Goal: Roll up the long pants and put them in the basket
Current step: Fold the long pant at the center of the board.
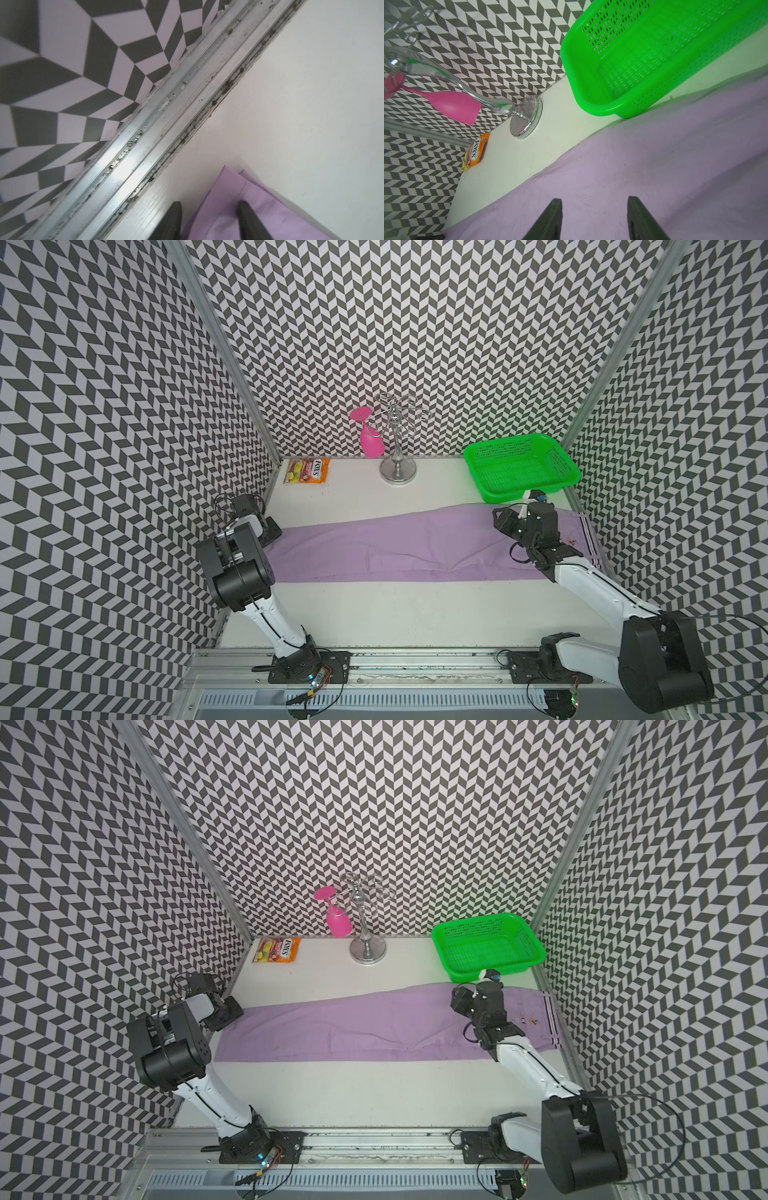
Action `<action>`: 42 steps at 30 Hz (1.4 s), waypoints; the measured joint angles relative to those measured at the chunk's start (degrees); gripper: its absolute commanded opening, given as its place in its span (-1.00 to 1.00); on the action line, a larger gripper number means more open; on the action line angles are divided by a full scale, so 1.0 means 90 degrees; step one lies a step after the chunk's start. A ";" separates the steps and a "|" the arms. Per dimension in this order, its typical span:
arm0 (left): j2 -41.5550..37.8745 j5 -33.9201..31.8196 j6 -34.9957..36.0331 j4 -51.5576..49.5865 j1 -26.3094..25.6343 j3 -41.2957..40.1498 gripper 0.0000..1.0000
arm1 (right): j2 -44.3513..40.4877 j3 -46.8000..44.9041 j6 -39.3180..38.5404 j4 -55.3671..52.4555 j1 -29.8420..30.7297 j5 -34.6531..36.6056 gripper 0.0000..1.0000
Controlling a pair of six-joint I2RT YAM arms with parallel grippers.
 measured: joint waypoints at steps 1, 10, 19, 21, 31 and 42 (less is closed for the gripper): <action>0.0000 0.0056 -0.0017 0.0073 -0.0002 -0.0027 -0.70 | -0.0056 0.0027 0.0002 -0.0032 0.0000 0.0051 0.09; -0.0168 0.0255 -0.0282 0.0488 -0.0005 -0.0311 -1.00 | -0.0563 0.0007 0.0010 0.0010 -0.0029 0.0481 0.11; -0.1183 -0.0209 -0.0578 -0.0022 -0.0010 -0.0510 -1.00 | -0.0272 -0.0112 -0.0002 0.0097 -0.0228 0.0410 0.11; -0.1258 -0.0189 -0.0641 0.0002 -0.0012 -0.0510 -1.00 | -0.0221 -0.0160 -0.0002 0.0097 -0.0243 0.0362 0.11; -0.1129 -0.0272 -0.0782 0.0019 -0.0165 -0.0529 -1.00 | -0.0053 -0.0180 -0.0046 0.0102 -0.0308 0.0211 0.11; -0.0425 -0.0301 -0.0814 -0.0369 -0.0177 -0.0274 0.28 | 0.0085 -0.0180 -0.0044 0.0148 -0.0313 0.0063 0.11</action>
